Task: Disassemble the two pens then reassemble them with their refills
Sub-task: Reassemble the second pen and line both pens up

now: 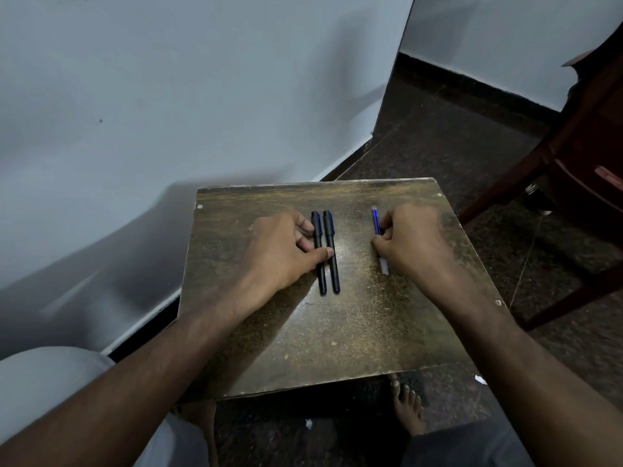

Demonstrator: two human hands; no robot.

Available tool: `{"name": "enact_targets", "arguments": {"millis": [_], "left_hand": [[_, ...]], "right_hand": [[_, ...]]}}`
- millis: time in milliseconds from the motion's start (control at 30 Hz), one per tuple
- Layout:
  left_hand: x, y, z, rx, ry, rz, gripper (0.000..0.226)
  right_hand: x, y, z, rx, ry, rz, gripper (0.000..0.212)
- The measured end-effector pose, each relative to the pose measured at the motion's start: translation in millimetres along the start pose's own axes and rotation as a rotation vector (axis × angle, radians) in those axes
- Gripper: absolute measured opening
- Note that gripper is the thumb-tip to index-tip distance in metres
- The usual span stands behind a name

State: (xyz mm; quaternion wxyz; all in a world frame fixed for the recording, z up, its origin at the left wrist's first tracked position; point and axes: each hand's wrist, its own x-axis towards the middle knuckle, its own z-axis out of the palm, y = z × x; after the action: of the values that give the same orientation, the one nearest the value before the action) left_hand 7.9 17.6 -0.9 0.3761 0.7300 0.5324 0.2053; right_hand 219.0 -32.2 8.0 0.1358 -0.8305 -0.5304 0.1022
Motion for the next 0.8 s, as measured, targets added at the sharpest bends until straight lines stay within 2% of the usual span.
{"name": "enact_targets", "arguments": {"millis": [300,533,633,733,800], "left_hand": [[1,4,1,0.018,0.0,0.003,0.052],[-1,2,2,0.024,0.01,0.025,0.049],[-2,0,-1,0.05,0.055,0.067,0.04],[-2,-2,-3,0.15,0.127,0.19,0.023],[-5,-5,-4,0.227,0.192,0.291,0.023]], "right_hand": [[-21,-23,11,0.019,-0.033,-0.092,0.014],[-24,-25,6,0.057,-0.055,-0.098,0.012],[-19,-21,0,0.089,-0.083,-0.075,0.016],[-12,-7,-18,0.062,0.018,-0.042,0.024],[-6,3,-21,-0.033,0.119,-0.074,0.028]]}}
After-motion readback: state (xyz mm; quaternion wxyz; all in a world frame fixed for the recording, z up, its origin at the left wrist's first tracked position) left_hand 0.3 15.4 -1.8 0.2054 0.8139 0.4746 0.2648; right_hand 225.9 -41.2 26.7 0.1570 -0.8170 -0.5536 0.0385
